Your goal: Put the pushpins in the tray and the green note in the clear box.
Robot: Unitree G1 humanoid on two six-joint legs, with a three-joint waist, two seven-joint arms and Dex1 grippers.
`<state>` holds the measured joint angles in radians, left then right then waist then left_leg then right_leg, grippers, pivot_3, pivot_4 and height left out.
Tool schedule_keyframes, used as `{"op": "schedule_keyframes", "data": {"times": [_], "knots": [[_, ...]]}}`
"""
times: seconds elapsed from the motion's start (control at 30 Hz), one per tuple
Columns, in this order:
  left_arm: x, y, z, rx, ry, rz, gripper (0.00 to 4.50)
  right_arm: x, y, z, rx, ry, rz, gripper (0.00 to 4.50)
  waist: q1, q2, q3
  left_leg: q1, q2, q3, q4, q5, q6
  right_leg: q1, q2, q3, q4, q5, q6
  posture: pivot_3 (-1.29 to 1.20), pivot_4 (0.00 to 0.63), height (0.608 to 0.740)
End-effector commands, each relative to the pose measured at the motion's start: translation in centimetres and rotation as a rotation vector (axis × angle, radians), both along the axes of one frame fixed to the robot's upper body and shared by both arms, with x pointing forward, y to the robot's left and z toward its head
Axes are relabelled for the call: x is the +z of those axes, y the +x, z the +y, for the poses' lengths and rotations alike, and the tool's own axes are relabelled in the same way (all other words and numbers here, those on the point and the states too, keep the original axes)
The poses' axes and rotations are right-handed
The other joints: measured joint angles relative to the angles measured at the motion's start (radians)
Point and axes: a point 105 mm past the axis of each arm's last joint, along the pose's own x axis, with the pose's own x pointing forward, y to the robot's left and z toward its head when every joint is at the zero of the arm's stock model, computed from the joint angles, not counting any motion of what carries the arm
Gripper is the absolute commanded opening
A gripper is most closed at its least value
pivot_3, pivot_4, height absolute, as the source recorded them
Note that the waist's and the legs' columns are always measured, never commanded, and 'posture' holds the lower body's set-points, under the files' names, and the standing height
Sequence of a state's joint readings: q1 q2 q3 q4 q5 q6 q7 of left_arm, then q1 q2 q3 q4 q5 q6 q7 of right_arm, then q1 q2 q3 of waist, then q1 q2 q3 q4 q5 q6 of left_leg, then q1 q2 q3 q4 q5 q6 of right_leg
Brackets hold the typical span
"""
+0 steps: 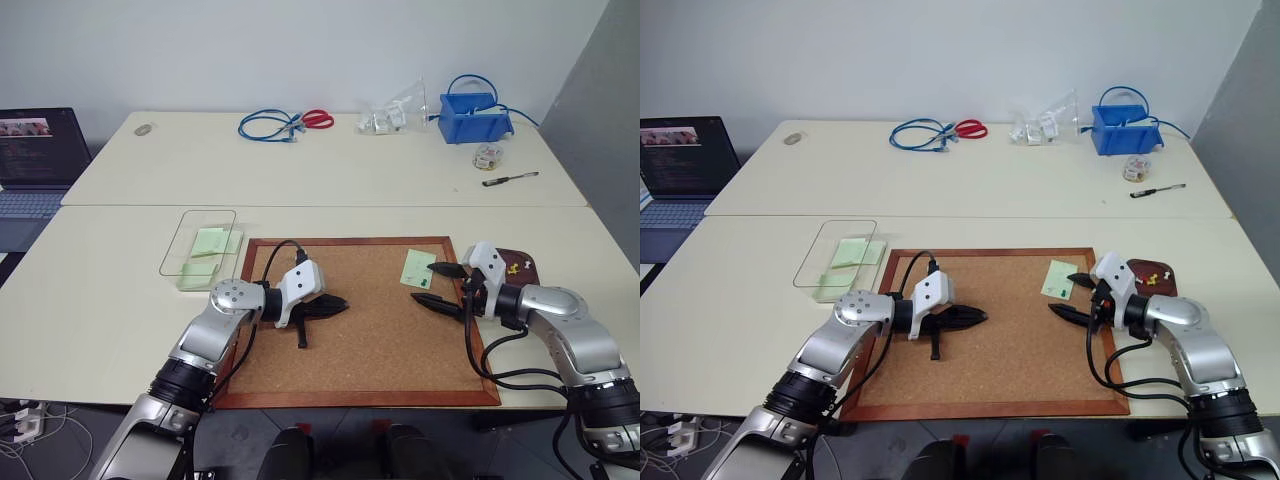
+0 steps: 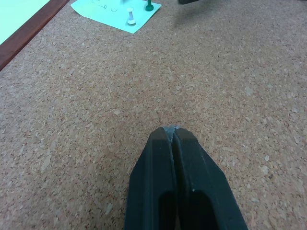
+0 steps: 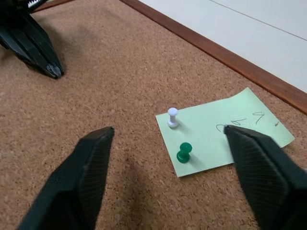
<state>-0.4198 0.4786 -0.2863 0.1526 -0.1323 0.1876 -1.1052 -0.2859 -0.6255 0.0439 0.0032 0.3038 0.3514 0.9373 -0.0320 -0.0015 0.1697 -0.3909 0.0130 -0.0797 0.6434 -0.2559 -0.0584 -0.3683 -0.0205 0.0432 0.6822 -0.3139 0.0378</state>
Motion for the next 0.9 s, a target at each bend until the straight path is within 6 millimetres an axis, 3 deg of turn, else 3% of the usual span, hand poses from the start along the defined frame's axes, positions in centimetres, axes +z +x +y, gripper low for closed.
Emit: {"op": "schedule_keyframes", "data": {"times": [0.03,0.5,0.77,0.9], "knots": [[-3.7,-1.9,0.3,-0.042,0.100,0.135,0.00,0.7,0.2,0.2,0.020,-0.004,-0.043,2.84,0.000,0.000,0.000,0.000,0.000,0.000,0.000,0.000,0.000,0.000,0.000,0.000,0.000,0.000,0.000,0.00,0.150,0.740],[-3.8,-2.1,0.3,-0.041,0.101,0.138,0.00,0.1,0.5,-0.1,0.004,-0.011,-0.034,0.13,0.000,0.000,0.000,0.000,0.000,0.000,0.000,0.000,0.000,0.000,0.000,0.000,0.000,0.000,0.000,0.00,0.150,0.740],[-4.1,-2.3,0.4,-0.043,0.109,0.138,0.00,0.6,0.4,0.0,0.000,0.017,-0.032,0.04,0.000,0.000,0.000,0.000,0.000,0.000,0.000,0.000,0.000,0.000,0.000,0.000,0.000,0.000,0.000,0.00,0.150,0.740],[-4.1,-2.2,0.5,-0.043,0.113,0.136,0.00,2.2,0.2,0.1,0.012,0.046,-0.067,0.04,0.000,0.000,0.000,0.000,0.000,0.000,0.000,0.000,0.000,0.000,0.000,0.000,0.000,0.000,0.000,0.00,0.150,0.740]]}}
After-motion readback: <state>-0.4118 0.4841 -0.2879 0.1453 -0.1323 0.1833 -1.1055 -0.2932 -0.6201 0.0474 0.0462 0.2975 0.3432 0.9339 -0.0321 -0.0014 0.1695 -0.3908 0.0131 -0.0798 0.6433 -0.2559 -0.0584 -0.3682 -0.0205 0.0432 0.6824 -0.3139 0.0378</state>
